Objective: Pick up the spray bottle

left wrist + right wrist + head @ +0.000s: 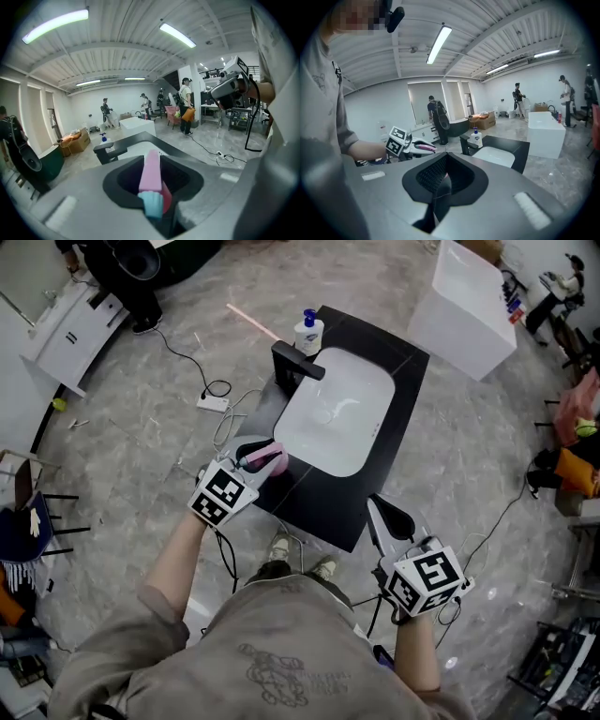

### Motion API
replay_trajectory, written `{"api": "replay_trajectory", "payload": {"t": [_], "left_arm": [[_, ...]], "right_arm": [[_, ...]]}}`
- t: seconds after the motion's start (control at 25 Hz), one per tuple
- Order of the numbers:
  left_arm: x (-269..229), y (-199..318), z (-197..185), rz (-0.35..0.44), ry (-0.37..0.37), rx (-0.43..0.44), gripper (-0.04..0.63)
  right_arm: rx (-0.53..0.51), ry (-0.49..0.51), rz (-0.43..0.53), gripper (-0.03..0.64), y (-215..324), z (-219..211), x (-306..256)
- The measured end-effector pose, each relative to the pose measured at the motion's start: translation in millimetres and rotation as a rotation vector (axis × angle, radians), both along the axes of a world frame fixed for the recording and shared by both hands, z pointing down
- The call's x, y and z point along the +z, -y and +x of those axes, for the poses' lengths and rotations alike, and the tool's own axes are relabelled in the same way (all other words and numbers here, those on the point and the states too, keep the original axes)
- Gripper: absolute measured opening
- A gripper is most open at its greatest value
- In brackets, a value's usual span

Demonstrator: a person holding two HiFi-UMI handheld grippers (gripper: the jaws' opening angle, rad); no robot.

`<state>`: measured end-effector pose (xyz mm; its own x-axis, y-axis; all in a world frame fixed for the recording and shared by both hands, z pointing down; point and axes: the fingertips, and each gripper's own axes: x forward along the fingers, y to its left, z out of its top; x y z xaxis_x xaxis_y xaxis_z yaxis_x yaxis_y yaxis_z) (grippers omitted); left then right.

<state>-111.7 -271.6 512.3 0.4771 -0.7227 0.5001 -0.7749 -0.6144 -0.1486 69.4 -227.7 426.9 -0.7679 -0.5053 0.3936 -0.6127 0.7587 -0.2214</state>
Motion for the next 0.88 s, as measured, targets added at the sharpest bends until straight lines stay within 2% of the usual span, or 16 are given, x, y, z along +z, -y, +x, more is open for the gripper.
{"api": "replay_trajectory", "payload": {"t": [0.4, 0.88], "left_arm": [[-4.4, -14.9, -32.2, -0.001, 0.013, -0.068, 0.108], [-19.9, -27.7, -47.9, 0.026, 0.025, -0.106, 0.109]], "right_arm": [[-0.071, 0.008, 0.000, 0.028, 1.0, -30.8, -0.5], [-0.092, 0.016, 0.009, 0.028, -2.4, -40.0, -2.9]]}}
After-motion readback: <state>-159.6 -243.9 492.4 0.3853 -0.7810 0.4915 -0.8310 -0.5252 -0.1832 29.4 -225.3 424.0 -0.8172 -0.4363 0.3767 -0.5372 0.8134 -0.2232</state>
